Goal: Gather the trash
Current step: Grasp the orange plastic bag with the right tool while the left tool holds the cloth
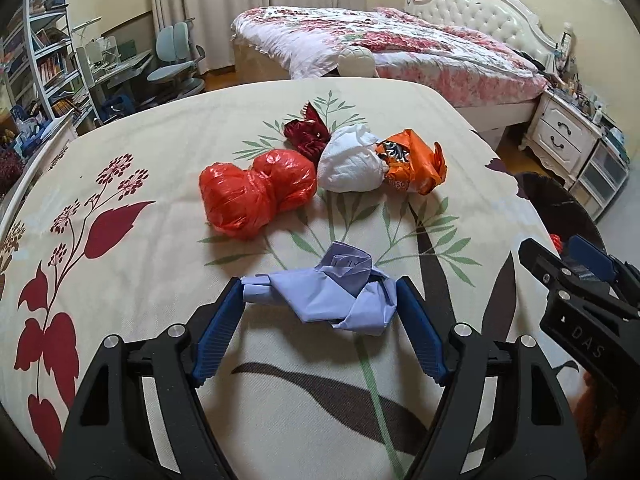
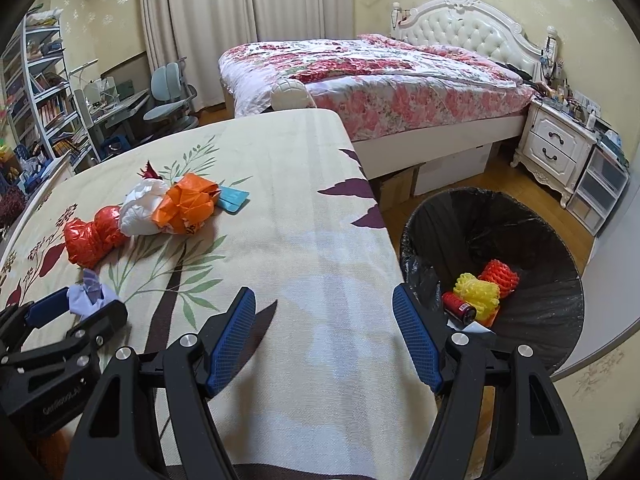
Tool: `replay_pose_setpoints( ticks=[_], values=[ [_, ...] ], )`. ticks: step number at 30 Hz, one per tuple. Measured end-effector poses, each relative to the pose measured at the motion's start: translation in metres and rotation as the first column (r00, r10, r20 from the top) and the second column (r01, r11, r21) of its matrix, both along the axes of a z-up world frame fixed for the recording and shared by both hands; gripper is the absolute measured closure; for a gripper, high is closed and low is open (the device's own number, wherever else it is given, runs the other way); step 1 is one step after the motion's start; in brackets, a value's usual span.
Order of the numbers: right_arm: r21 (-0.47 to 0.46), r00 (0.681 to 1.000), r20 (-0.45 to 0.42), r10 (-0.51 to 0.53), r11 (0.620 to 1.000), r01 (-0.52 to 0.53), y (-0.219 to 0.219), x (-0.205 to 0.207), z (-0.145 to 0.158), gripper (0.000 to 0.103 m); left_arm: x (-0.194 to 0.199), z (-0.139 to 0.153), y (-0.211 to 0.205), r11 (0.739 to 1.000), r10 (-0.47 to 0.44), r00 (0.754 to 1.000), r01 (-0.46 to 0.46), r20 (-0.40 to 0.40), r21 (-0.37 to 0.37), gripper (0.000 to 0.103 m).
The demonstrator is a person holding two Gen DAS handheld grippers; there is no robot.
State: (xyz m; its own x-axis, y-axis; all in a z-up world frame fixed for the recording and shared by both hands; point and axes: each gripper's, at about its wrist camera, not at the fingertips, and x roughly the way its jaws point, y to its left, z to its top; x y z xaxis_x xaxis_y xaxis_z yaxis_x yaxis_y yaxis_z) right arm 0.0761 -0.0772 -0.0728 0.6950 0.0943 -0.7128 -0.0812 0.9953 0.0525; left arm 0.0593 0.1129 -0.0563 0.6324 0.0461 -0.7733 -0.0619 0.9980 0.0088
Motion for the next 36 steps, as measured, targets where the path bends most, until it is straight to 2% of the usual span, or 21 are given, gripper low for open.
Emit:
replay_pose_setpoints(
  ticks=[11, 22, 25, 31, 36],
  values=[
    [0.031, 0.998, 0.004, 0.068, 0.997, -0.068, 0.027, 0.007, 0.010, 0.034, -0.024, 0.005, 0.045, 0.997, 0.073, 0.997, -0.073, 0.019, 0.019, 0.028],
    [0.023, 0.993, 0.025, 0.114, 0.993, -0.114, 0.063, 0.035, 0.024, 0.034, -0.017, 0.013, 0.108, 0.979, 0.201, 0.978, -0.203, 0.055, 0.036, 0.028],
    [0.009, 0.992, 0.025, 0.120, 0.993, -0.120, 0.072, 0.043, 0.023, 0.034, -0.015, 0.014, 0.118, 0.973, 0.220, 0.973, -0.223, 0.066, 0.051, 0.028],
    [-0.011, 0.993, -0.002, 0.118, 0.993, -0.118, 0.084, 0.060, 0.015, 0.034, -0.011, 0.012, 0.128, 0.971, 0.235, 0.970, -0.237, 0.060, 0.028, 0.028],
    [-0.006, 0.991, -0.027, 0.132, 0.991, -0.132, 0.088, 0.063, 0.009, 0.042, -0.009, 0.008, 0.129, 0.972, 0.232, 0.971, -0.233, 0.055, 0.015, 0.028]
  ],
)
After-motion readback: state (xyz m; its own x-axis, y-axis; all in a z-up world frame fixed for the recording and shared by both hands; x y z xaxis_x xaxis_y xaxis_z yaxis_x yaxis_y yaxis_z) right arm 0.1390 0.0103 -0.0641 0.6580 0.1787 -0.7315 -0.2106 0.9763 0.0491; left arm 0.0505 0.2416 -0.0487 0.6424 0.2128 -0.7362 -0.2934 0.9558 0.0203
